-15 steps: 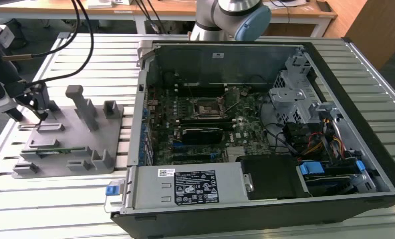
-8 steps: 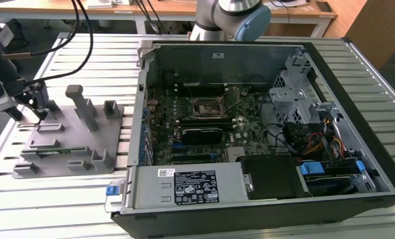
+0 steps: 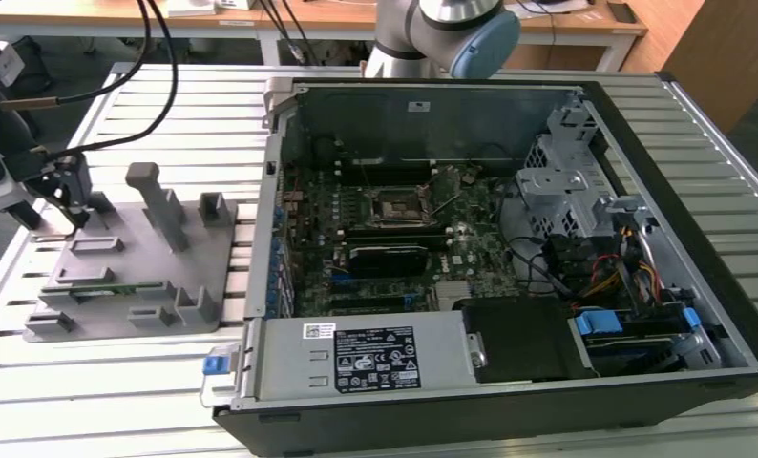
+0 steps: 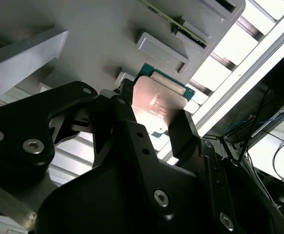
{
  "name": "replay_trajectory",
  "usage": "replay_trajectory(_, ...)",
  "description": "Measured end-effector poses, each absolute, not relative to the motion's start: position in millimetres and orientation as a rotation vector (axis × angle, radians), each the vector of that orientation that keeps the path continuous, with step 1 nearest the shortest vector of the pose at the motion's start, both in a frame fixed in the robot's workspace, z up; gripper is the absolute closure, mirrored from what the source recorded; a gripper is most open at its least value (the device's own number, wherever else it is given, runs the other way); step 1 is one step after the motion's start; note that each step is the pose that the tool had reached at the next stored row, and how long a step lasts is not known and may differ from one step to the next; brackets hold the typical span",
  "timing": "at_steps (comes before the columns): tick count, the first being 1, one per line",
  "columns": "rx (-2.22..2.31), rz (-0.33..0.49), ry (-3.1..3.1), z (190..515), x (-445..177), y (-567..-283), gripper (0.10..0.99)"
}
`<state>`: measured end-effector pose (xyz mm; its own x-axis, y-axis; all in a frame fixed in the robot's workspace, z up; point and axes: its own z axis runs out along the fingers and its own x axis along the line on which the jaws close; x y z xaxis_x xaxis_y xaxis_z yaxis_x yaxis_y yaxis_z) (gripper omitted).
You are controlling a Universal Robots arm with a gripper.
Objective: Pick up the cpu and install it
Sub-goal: 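Pick up the cpu and move it towards the insertion slot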
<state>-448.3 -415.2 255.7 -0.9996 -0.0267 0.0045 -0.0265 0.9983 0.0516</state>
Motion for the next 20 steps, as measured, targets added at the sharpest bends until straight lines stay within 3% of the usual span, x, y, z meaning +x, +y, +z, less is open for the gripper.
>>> replay_trajectory(20,0.042,-0.081,-3.135,264.5,-448.3,-415.2,0.549)
